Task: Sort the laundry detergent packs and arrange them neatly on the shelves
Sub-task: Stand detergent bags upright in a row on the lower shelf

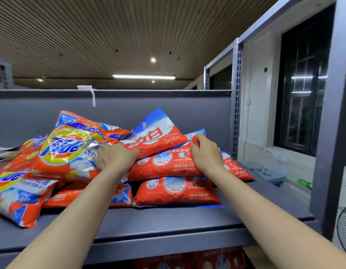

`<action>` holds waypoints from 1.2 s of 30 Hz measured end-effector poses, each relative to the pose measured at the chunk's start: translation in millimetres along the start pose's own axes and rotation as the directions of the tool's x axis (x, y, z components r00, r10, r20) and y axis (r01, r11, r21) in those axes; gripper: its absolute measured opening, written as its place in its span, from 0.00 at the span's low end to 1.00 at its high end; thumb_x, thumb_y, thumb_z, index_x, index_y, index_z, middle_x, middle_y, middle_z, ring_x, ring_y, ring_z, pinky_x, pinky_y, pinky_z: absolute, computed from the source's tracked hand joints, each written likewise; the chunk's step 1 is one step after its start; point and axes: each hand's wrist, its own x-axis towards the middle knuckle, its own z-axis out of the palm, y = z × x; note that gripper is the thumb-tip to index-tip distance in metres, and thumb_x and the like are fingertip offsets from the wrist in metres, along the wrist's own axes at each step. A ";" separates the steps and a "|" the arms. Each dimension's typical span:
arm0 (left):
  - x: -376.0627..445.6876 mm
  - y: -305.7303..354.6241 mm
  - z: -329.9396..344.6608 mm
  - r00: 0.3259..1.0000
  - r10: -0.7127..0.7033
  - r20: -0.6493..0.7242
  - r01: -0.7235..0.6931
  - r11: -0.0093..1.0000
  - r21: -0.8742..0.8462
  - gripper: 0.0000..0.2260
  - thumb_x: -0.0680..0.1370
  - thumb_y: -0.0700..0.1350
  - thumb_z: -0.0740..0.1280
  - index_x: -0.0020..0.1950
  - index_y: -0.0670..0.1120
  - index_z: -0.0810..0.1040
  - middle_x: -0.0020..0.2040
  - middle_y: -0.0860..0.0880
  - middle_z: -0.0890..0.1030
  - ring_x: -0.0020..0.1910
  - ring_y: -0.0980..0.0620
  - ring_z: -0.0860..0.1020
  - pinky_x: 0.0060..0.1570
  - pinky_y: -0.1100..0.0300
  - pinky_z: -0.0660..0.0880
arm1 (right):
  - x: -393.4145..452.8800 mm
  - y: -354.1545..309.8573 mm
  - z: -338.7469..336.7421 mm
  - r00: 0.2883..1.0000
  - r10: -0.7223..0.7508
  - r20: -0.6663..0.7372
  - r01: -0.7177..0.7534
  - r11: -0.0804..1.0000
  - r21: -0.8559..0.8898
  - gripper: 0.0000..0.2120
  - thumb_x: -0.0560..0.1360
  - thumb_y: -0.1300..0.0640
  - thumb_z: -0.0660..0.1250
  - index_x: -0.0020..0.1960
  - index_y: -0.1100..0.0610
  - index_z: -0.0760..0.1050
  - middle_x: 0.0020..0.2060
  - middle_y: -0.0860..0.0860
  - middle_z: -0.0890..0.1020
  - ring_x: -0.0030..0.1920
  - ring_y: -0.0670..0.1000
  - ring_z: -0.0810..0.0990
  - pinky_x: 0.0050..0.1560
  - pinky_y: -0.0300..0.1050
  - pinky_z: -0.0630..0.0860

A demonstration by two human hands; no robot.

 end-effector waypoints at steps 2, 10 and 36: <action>-4.1 2.7 0.6 1.000 -0.006 -0.004 0.006 0.996 -0.084 0.26 0.71 0.61 0.64 0.62 0.45 0.76 0.67 0.38 0.69 0.67 0.38 0.66 0.63 0.45 0.62 | -8.2 -0.7 -8.3 0.997 -0.016 -0.076 0.023 0.995 0.100 0.07 0.79 0.55 0.56 0.45 0.56 0.65 0.42 0.59 0.79 0.44 0.64 0.76 0.43 0.54 0.74; -38.0 20.1 3.3 0.989 0.035 0.141 0.080 0.676 -0.732 0.24 0.72 0.58 0.60 0.57 0.40 0.77 0.55 0.39 0.79 0.52 0.39 0.78 0.54 0.48 0.75 | -28.8 26.3 -37.6 0.980 0.103 -0.168 -0.006 0.866 0.500 0.17 0.74 0.62 0.63 0.34 0.54 0.56 0.29 0.50 0.64 0.34 0.49 0.63 0.35 0.47 0.62; -82.0 36.8 -12.8 0.908 0.118 0.401 0.367 0.235 -0.900 0.09 0.72 0.34 0.56 0.37 0.47 0.68 0.32 0.48 0.71 0.28 0.52 0.71 0.31 0.61 0.71 | -48.8 56.0 -69.7 0.710 0.533 0.460 -0.668 0.303 0.680 0.07 0.77 0.65 0.60 0.53 0.62 0.74 0.52 0.63 0.80 0.38 0.57 0.78 0.52 0.57 0.76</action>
